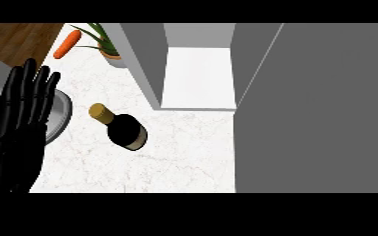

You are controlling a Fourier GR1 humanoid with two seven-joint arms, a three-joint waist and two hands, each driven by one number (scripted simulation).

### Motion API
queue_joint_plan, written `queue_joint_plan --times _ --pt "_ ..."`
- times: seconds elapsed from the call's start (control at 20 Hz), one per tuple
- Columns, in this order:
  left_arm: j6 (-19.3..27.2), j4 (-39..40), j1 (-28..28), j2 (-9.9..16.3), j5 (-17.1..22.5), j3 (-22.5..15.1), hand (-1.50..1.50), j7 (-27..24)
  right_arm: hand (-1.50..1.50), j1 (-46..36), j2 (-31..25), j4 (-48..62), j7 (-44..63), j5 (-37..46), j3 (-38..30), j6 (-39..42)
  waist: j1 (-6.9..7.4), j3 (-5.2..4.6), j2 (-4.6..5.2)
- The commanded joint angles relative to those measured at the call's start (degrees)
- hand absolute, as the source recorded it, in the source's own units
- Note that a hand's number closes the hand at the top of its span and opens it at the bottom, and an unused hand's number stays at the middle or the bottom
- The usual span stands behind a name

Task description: Pick up the wine, place it into the cabinet and close the cabinet

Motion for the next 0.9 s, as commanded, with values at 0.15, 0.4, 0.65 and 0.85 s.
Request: queue_joint_plan --times 0.15,0.4,0.65,0.85 --pt "14.9 -0.4 0.2 -6.8 -17.5 -13.2 -1.5 1.9 -1.5 6.7 -0.5 -4.6 -0.5 -3.4 0.8 3.9 -1.46 -0.09 -0.1" --pt "27.8 3.9 -1.4 -6.9 -5.2 -21.2 -1.5 6.3 -1.5 10.2 -1.4 -7.4 5.8 -6.2 9.3 9.2 -2.15 -0.2 -0.08" --pt "45.4 7.3 -9.3 -7.0 -12.3 -35.2 -1.5 11.0 -1.5 12.3 -2.4 -14.2 10.8 -8.7 8.3 9.0 -1.82 -0.14 -0.09" --pt "50.5 8.0 -15.7 -7.0 -16.2 -37.8 -1.5 16.9 -1.5 13.7 -4.3 -22.8 18.3 -12.3 6.5 8.8 -1.48 -0.14 -0.08"
